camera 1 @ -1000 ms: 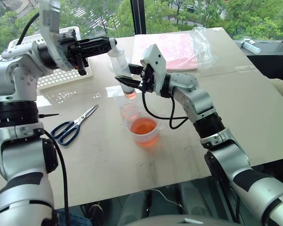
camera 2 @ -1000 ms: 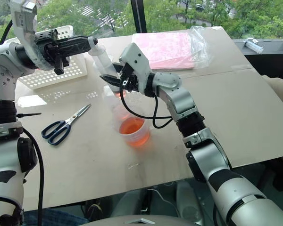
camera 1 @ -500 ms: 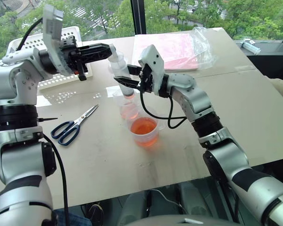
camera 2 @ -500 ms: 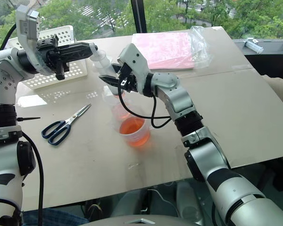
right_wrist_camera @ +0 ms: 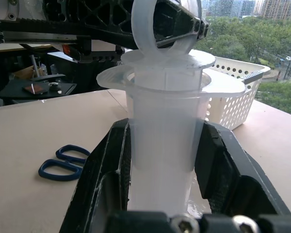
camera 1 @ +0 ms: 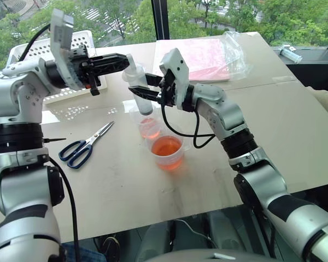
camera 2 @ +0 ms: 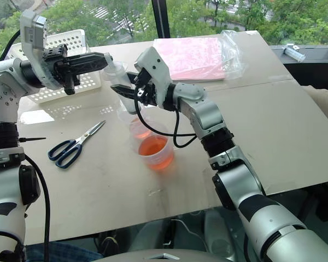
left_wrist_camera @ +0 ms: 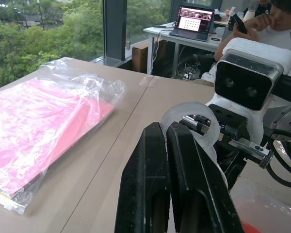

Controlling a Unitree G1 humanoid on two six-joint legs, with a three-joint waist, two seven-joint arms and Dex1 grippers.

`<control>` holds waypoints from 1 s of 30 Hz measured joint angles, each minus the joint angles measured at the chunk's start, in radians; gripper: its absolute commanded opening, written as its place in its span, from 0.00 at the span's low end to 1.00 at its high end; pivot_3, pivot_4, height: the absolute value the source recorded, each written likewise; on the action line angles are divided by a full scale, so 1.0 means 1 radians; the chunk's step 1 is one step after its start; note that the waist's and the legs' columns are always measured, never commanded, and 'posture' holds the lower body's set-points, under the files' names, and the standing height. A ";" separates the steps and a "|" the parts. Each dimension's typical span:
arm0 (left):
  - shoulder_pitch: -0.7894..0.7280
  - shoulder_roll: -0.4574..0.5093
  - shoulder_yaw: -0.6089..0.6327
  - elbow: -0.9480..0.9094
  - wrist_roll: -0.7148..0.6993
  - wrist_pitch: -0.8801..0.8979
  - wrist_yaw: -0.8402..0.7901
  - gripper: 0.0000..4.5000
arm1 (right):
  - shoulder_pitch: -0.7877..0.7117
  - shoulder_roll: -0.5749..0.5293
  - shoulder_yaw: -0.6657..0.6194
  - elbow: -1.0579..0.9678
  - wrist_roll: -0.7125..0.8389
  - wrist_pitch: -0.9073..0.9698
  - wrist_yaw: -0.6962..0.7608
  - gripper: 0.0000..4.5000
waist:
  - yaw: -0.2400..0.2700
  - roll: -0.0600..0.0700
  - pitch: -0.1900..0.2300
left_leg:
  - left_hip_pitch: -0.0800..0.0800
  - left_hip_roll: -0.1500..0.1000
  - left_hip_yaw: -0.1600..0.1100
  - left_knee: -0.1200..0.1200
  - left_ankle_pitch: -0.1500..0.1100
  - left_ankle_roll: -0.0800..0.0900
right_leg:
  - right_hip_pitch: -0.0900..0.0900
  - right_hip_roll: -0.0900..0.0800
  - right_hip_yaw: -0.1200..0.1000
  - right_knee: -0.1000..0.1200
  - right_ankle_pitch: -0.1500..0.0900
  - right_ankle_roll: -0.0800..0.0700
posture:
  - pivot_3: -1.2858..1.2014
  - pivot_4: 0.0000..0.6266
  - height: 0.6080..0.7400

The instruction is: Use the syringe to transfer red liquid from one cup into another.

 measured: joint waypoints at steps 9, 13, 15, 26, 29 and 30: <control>0.000 -0.001 0.009 0.001 -0.001 -0.003 -0.002 0.30 | 0.000 0.002 -0.030 -0.015 0.029 0.035 -0.022 0.32 | 0.001 0.000 0.000 | 0.000 0.000 0.000 0.000 0.000 0.000 | 0.000 0.000 0.000 0.000 0.000 0.000 | 0.52 0.24 1.00; 0.000 -0.011 0.018 0.005 -0.010 -0.003 -0.007 0.53 | 0.000 0.002 -0.047 -0.033 0.031 0.033 -0.029 0.32 | 0.000 0.000 0.000 | 0.000 0.000 0.000 0.000 0.000 0.000 | 0.000 0.000 0.000 0.000 0.000 0.000 | 0.52 0.24 1.00; 0.000 -0.011 0.024 0.002 -0.029 0.012 -0.021 0.53 | 0.000 0.004 -0.054 -0.043 0.032 0.033 -0.029 0.32 | -0.002 0.000 0.000 | 0.000 0.000 0.000 0.000 0.000 0.000 | 0.000 0.000 0.000 0.000 0.000 0.000 | 0.52 0.24 1.00; 0.043 0.040 0.091 -0.062 -0.136 0.084 -0.029 0.53 | 0.001 0.023 -0.071 -0.126 0.081 0.068 -0.026 0.32 | 0.001 0.000 0.000 | 0.000 0.000 0.000 0.000 0.000 0.000 | 0.000 0.000 0.000 0.000 0.000 0.000 | 0.52 0.24 1.00; 0.038 0.050 0.119 -0.059 -0.161 0.100 -0.020 0.53 | 0.018 0.018 -0.086 -0.172 0.128 0.104 -0.016 0.32 | 0.002 0.000 0.000 | 0.000 0.000 -0.001 0.000 0.000 0.000 | 0.000 0.000 -0.001 0.000 0.000 0.000 | 0.52 0.24 1.00; 0.031 0.054 0.133 -0.049 -0.165 0.105 -0.007 0.53 | 0.026 0.017 -0.096 -0.192 0.155 0.118 -0.007 0.32 | 0.002 0.000 0.000 | 0.000 0.000 -0.001 0.000 0.000 0.000 | 0.000 0.000 -0.001 0.000 0.000 0.000 | 0.52 0.24 1.00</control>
